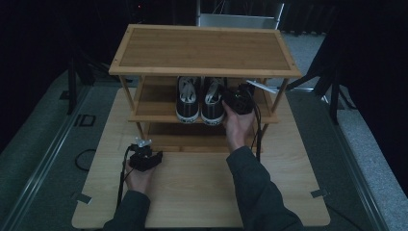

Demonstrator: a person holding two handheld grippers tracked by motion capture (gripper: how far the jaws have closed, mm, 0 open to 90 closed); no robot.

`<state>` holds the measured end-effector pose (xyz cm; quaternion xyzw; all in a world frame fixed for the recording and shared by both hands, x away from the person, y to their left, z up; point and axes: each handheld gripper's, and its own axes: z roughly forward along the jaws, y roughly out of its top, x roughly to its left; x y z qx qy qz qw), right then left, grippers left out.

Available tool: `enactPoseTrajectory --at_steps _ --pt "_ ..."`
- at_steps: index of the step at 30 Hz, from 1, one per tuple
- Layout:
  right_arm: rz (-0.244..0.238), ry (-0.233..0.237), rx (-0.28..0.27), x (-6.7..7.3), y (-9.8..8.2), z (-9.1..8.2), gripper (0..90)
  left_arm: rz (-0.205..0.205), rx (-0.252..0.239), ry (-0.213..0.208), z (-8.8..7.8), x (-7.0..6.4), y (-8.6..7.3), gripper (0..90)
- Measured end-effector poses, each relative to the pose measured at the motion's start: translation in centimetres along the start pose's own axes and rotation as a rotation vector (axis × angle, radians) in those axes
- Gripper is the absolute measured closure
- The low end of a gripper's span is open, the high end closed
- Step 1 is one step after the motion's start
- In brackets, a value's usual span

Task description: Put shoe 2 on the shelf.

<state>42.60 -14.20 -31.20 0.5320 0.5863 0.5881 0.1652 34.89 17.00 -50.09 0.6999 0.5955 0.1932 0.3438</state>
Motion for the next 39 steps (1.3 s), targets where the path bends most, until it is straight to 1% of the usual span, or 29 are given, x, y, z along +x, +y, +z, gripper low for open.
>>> enactPoseTrajectory --at_steps 1,3,8,10,12,13,15,16,19,21,22,23,25,27,28,29,33,37,39 --pt "0.000 -0.001 -0.001 0.0 0.0 0.0 85.1 0.000 0.000 -0.001 0.0 0.0 0.0 53.7" --pt "0.017 0.009 0.001 0.1 0.0 0.0 84.8 0.001 0.000 0.001 0.0 0.0 0.0 53.7" --pt "0.020 0.022 0.001 0.4 -0.1 0.0 84.1 0.000 0.001 0.001 0.0 0.0 0.0 53.6" --pt "0.013 0.019 0.001 0.4 -0.2 0.1 84.0 0.000 0.001 0.001 0.0 0.0 0.0 53.6" --pt "-0.009 0.009 0.006 0.3 -0.2 0.1 83.5 0.000 0.001 0.001 0.0 0.0 0.0 53.6" --pt "-0.009 0.006 0.006 0.2 -0.3 0.1 83.2 0.000 0.001 0.002 0.0 0.0 0.0 53.6" --pt "0.001 0.025 0.008 -0.2 -0.3 0.1 81.9 0.000 0.001 0.002 0.0 0.0 0.0 53.5" --pt "-0.001 0.032 0.007 -0.3 -0.4 0.1 81.1 0.000 0.002 0.001 0.0 0.0 0.0 53.5" --pt "-0.030 0.045 0.011 -0.5 -0.4 0.0 76.3 -0.004 0.003 0.001 0.0 0.1 0.0 53.4" --pt "-0.050 0.056 0.013 -0.7 -0.3 -0.3 73.6 -0.006 0.003 0.002 0.0 0.1 0.0 53.3" --pt "-0.047 0.063 0.015 -0.9 -0.2 -0.5 72.4 -0.011 0.000 0.001 0.0 0.1 0.0 53.4" --pt "-0.054 0.074 0.017 -1.2 -0.2 -0.8 71.4 -0.009 0.001 0.002 0.0 0.1 0.0 53.3" --pt "-0.057 0.079 0.018 -1.3 -0.1 -1.2 70.4 -0.006 0.002 0.004 0.0 0.1 0.0 53.1" --pt "-0.065 0.079 0.017 -1.3 0.0 -1.7 70.4 -0.007 0.001 0.003 0.0 0.1 0.0 53.1" --pt "-0.059 0.079 0.024 -1.3 0.0 -2.0 70.6 -0.007 0.002 0.004 0.0 0.1 0.0 53.1" --pt "-0.064 0.084 0.025 -1.3 0.0 -2.3 70.9 -0.007 0.002 0.005 0.0 0.1 0.0 53.1" --pt "-0.090 0.083 0.007 -1.4 0.2 -3.2 71.7 -0.009 0.001 0.005 0.0 0.1 0.0 53.1" --pt "-0.090 0.088 -0.001 -2.0 0.1 -4.3 72.8 -0.009 0.001 0.006 0.0 0.1 0.0 53.1" --pt "-0.096 0.083 0.007 -2.4 -0.1 -4.7 74.0 -0.008 0.001 0.006 0.0 0.1 0.0 53.1"
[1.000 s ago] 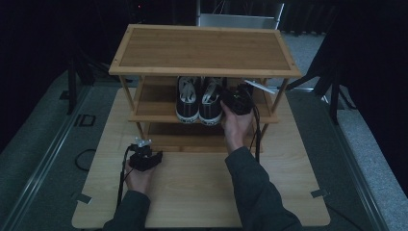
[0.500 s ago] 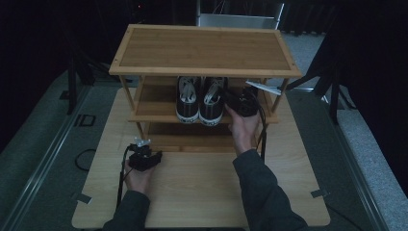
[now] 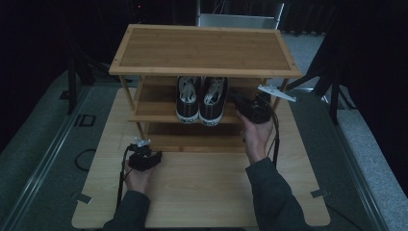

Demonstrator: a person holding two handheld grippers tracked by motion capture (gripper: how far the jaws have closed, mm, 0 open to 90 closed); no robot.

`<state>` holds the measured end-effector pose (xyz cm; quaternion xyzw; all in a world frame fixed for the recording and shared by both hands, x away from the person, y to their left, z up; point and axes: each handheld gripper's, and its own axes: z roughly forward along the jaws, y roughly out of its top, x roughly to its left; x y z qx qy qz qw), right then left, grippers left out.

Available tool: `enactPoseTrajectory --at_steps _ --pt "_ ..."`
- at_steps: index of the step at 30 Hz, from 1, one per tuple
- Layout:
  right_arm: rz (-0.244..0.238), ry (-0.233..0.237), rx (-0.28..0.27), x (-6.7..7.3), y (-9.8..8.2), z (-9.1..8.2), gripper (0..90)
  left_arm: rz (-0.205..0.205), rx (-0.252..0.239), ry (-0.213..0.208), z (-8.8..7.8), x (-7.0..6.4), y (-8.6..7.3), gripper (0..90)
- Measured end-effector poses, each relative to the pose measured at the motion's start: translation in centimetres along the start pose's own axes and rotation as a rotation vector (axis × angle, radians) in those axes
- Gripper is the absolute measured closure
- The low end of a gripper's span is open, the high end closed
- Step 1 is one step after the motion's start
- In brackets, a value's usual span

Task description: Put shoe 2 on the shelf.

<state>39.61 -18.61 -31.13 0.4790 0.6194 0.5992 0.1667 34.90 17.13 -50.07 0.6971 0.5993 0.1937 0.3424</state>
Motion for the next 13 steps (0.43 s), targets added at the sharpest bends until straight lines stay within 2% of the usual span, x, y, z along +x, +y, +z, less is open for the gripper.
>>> enactPoseTrajectory --at_steps 6,13 --pt "-0.018 -0.013 0.021 -1.0 -1.0 -1.1 75.4 0.007 0.000 0.004 0.0 -0.1 0.0 52.7" --pt "-0.043 -0.011 0.048 -1.5 -2.1 -2.1 75.3 0.009 0.000 0.006 0.0 -0.1 0.0 52.4"
